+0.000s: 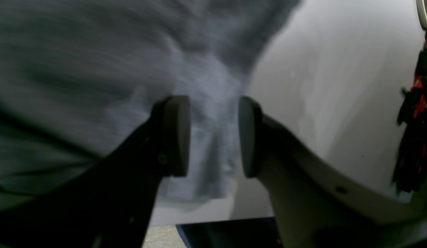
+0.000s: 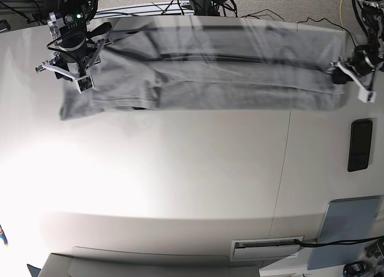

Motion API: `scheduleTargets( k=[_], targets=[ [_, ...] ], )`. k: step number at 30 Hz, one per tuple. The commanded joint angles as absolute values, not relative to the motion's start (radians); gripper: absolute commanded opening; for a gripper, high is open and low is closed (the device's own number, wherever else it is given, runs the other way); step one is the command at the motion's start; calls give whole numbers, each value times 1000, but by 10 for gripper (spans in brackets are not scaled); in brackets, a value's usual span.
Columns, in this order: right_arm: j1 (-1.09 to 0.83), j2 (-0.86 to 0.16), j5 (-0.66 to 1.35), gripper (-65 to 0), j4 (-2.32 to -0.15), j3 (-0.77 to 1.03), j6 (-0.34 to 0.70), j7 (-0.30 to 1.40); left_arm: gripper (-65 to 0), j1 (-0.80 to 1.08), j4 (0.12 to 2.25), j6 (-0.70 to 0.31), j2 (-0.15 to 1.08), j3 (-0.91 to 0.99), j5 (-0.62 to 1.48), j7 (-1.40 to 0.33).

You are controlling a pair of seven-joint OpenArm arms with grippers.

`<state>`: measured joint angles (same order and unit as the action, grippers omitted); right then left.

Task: Fold the T-shirt properly
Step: 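Lower the folded hem onto the shirt and release both grippers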

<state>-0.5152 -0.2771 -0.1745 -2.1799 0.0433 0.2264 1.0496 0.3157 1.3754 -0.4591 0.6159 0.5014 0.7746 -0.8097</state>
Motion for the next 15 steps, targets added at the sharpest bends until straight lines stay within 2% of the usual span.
scheduleTargets(
  k=[1,9,10,13,15],
  targets=[
    [-515,-286,-184,-418,-2199,48,219,1027,-650,308,1407,-454,646,535,788,-797],
    [-515,-286,-184,-418,-2199,48,219,1013,-650,315,1420,-467,645,574,784,-830],
    [-515,-286,-184,-418,-2199,48,219,1013,-609,316,1420,-468,645,574,777,-828],
    [-515,-286,-184,-418,-2199,48,220,1013,-425,316,1420,-467,636,574,728,-792],
    [-515,-286,-184,-418,-2199,48,219,1013,-374,316,1418,-436,624,574,688,-756]
  ],
)
